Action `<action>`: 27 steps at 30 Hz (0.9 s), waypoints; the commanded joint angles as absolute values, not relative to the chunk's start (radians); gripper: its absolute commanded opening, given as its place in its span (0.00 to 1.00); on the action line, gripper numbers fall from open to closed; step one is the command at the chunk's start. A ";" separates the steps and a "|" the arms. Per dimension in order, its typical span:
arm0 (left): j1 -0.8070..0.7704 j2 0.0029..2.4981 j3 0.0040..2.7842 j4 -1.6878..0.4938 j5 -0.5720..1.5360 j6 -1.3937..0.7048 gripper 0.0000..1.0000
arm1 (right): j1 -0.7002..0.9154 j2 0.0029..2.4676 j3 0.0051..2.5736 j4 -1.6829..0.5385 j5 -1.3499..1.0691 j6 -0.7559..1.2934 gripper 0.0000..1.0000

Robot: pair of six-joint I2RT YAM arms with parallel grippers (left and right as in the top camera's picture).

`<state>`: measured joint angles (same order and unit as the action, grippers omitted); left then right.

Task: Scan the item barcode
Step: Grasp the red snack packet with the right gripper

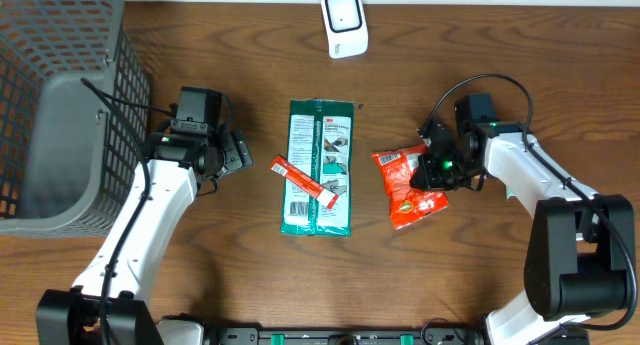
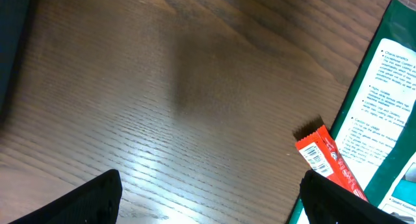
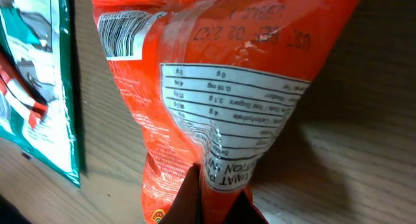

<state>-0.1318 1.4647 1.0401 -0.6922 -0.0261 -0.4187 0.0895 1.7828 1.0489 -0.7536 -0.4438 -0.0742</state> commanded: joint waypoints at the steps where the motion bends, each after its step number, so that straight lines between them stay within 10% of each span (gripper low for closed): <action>1: -0.128 1.470 1.051 -0.694 -0.035 -0.424 0.89 | 0.110 1.766 1.023 -0.755 -0.408 -0.177 0.01; 27: -0.128 1.470 1.051 -0.694 -0.035 -0.424 0.88 | 0.139 1.768 1.005 -0.725 -0.398 -0.420 0.02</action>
